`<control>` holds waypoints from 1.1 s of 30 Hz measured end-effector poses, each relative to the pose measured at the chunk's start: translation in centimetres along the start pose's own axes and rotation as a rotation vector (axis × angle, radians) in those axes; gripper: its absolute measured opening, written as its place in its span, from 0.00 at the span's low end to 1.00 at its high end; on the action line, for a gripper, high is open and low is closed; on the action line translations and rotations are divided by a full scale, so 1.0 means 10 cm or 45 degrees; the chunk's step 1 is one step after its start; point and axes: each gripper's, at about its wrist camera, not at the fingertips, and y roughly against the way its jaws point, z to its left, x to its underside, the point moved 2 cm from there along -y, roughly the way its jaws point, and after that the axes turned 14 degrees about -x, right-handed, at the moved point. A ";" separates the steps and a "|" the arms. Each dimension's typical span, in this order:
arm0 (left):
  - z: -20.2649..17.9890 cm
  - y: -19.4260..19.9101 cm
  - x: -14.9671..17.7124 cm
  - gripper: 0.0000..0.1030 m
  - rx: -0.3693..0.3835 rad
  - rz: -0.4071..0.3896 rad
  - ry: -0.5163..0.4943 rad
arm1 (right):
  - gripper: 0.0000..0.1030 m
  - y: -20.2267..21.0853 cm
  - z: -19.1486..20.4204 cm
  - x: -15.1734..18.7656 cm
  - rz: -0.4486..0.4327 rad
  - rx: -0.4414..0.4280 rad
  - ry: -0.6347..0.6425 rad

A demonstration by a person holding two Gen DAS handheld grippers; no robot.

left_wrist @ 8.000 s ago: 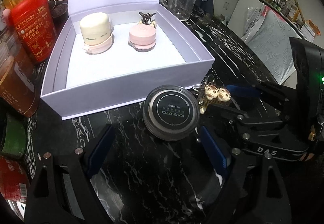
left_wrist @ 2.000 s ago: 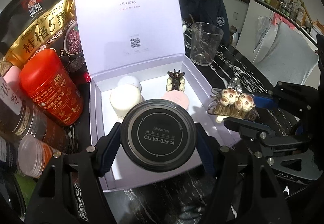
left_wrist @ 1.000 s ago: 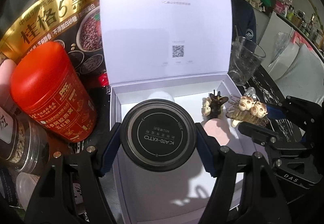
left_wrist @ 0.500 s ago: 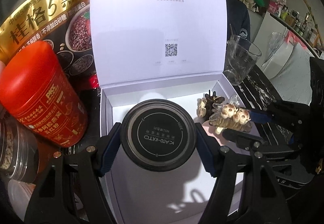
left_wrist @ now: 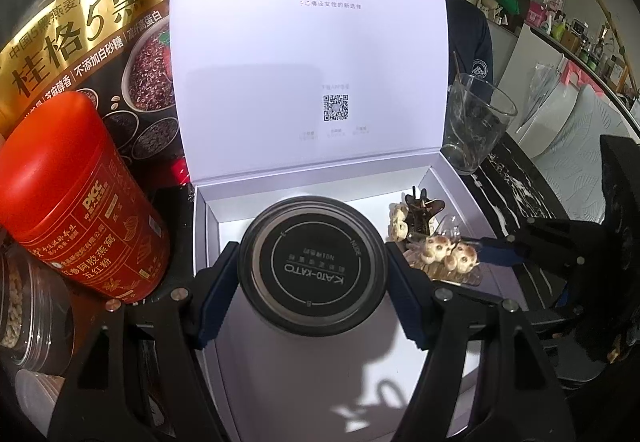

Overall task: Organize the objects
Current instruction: 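Lower black jar into box with left tool while right tool lowers clip beside pink container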

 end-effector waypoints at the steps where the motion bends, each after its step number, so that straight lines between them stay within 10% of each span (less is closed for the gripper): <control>1: -0.01 0.00 0.00 0.67 -0.001 -0.001 0.001 | 0.36 0.00 0.00 0.00 -0.001 0.000 0.003; 33: -0.06 -0.03 -0.01 0.65 -0.026 0.005 -0.017 | 0.35 -0.06 0.00 0.02 -0.011 0.091 -0.010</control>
